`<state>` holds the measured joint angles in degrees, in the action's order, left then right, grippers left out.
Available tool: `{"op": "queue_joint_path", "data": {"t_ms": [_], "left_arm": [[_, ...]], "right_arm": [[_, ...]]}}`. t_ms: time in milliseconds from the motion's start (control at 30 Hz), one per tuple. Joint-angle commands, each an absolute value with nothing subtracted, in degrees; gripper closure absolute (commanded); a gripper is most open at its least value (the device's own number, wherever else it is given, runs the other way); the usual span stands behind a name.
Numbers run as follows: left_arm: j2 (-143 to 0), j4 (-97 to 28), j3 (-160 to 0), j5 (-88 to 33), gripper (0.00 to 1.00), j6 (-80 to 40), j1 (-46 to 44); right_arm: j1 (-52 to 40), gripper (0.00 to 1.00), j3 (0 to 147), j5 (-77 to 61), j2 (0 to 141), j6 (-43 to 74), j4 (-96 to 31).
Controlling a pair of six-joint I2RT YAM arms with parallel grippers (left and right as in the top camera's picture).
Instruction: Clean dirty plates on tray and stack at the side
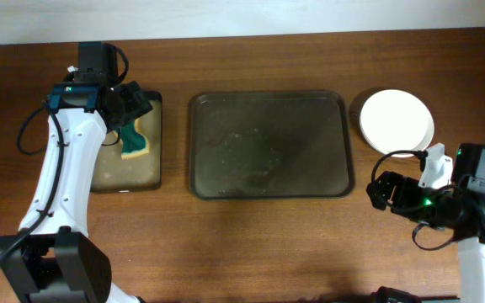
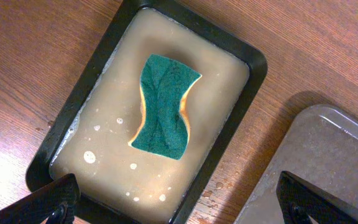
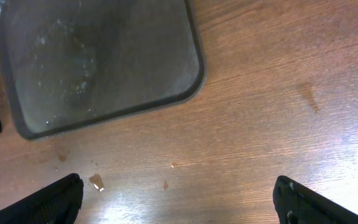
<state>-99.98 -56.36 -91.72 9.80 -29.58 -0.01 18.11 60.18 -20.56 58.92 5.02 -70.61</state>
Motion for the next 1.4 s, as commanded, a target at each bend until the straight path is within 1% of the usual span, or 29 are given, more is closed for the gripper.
{"op": "queue_joint_path", "data": {"t_ms": [0, 67, 167, 233, 267, 433, 567, 733, 900, 1067, 1133, 1167, 1367], "left_arm": [[-100.3, -56.3, -91.8, 9.8, 0.01, -29.5, 0.2], [-100.3, -56.3, -91.8, 9.8, 0.01, -29.5, 0.2], [-100.3, -56.2, -91.8, 9.8, 0.01, -29.5, 0.2], [-100.3, -56.2, -91.8, 9.8, 0.00, -29.5, 0.2], [-100.3, -56.3, -91.8, 9.8, 0.01, -29.5, 0.2], [-100.3, -56.2, -91.8, 9.8, 0.01, -29.5, 0.2], [-100.3, -56.3, -91.8, 9.8, 0.01, -29.5, 0.2], [-100.3, -56.2, -91.8, 9.8, 0.01, -29.5, 0.2], [-100.3, -56.2, -91.8, 9.8, 0.01, -29.5, 0.2], [-100.3, -56.2, -91.8, 9.8, 0.01, -29.5, 0.2], [-100.3, -56.2, -91.7, 9.8, 0.01, -29.5, 0.2], [-100.3, -56.3, -91.8, 9.8, 0.01, -29.5, 0.2], [-100.3, -56.2, -91.8, 9.8, 0.01, -29.5, 0.2]], "right_arm": [[17.5, 0.02, 57.6, -22.7, 58.9, 5.4, -68.0], [14.7, 0.02, 52.8, -24.8, 53.6, 5.3, -59.7], [7.0, 0.02, 44.3, -24.8, 42.1, 4.5, -47.2], [0.1, 0.02, 36.1, -24.8, 31.5, 1.3, -36.0], [-1.7, 0.02, 32.8, -24.9, 27.2, 0.4, -32.2], [-2.5, 0.02, 20.8, -22.0, 10.3, 0.4, -22.7], [-2.5, 0.02, 14.7, -20.2, 2.0, 0.4, -18.3], [-2.1, 0.02, 7.5, -14.7, 0.2, 0.4, -7.8], [1.8, 0.02, 0.6, -13.8, 0.2, 0.4, 2.8], [4.0, 0.02, 0.3, -4.7, 0.2, 0.4, 1.4], [4.7, 0.02, 0.3, -1.7, 0.2, 0.4, -3.9], [4.5, 0.02, 0.3, -0.8, 0.2, 0.4, -4.7], [4.5, 0.02, 0.3, -0.8, 0.2, -0.6, -4.5]]}}
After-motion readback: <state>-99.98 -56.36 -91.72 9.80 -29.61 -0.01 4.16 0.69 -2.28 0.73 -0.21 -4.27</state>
